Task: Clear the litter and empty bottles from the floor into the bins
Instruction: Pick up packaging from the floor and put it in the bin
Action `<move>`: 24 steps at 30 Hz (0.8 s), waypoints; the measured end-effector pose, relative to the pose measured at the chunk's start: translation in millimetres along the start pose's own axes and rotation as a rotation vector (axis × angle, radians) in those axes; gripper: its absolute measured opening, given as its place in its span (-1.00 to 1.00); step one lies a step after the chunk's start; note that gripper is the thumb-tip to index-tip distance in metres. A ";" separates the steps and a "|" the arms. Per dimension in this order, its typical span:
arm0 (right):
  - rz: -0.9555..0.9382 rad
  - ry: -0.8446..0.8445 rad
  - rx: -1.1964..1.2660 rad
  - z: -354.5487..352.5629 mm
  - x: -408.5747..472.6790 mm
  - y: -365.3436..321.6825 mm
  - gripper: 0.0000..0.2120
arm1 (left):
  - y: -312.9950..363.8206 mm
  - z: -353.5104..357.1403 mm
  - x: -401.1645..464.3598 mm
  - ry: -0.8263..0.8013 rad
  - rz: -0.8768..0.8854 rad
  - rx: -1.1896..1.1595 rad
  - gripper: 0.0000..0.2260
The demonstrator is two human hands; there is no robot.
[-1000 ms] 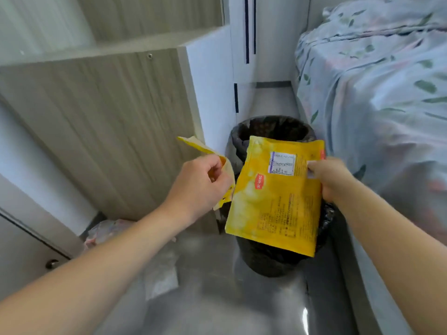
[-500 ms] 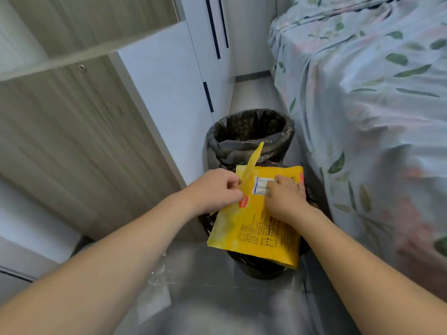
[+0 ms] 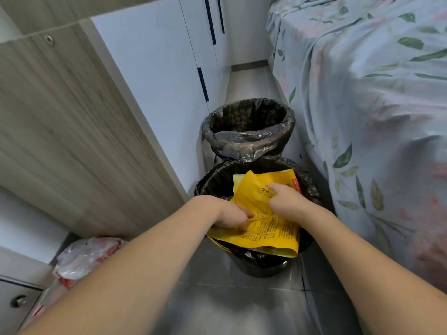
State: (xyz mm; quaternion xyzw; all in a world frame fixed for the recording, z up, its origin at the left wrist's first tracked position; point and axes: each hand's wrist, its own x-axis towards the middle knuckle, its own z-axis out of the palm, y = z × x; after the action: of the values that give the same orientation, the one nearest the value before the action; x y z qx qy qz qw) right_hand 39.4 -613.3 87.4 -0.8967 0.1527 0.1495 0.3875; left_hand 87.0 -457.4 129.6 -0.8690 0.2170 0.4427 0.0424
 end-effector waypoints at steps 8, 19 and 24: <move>-0.137 -0.097 -0.387 0.7 -2.3 -8.7 -0.10 | -3.2 10.1 25.9 -0.099 -0.097 0.299 -0.32; 0.041 -0.388 -0.643 1.9 1.6 -9.0 -0.09 | -14.8 26.1 21.3 0.217 -0.067 0.486 -0.27; 0.052 -0.357 -0.660 5.4 7.2 -7.9 -0.16 | -29.4 25.0 -6.8 0.327 0.064 0.491 -0.53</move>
State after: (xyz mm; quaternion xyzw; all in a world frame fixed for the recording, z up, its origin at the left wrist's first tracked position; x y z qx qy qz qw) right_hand 48.3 -605.3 86.2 -0.9290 0.0491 0.3545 0.0943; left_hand 76.9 -422.0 116.4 -0.8853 0.3487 0.2322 0.2018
